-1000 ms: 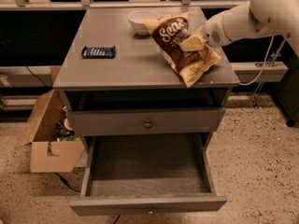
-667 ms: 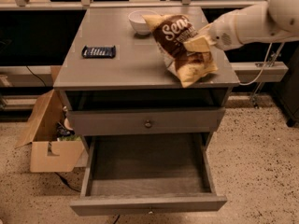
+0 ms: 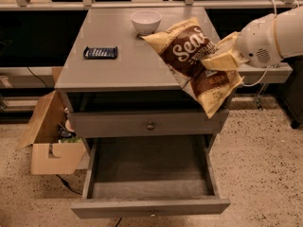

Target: Place brown chip bag into middle drawer

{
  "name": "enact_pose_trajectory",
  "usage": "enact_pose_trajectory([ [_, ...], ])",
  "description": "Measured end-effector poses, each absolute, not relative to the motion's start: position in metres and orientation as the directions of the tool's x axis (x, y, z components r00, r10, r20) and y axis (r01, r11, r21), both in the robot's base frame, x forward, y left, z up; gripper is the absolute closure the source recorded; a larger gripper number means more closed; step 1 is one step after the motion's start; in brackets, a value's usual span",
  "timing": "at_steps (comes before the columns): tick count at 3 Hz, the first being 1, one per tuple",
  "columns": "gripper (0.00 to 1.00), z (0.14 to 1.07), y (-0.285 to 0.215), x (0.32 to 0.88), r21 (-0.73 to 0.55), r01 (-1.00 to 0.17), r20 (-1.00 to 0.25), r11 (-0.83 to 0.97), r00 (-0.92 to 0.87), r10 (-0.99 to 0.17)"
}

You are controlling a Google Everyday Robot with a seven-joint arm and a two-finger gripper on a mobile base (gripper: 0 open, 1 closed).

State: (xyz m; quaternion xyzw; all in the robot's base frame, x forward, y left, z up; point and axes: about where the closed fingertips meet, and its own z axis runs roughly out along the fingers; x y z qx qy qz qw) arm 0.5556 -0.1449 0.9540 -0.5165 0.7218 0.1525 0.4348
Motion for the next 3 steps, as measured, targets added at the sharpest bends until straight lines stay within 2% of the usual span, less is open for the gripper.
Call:
enact_pose_trajectory([
  [3,1.0,0.916,-0.144,0.539,-0.241,-0.903,-0.737,0.355,-0.067,-0.672],
])
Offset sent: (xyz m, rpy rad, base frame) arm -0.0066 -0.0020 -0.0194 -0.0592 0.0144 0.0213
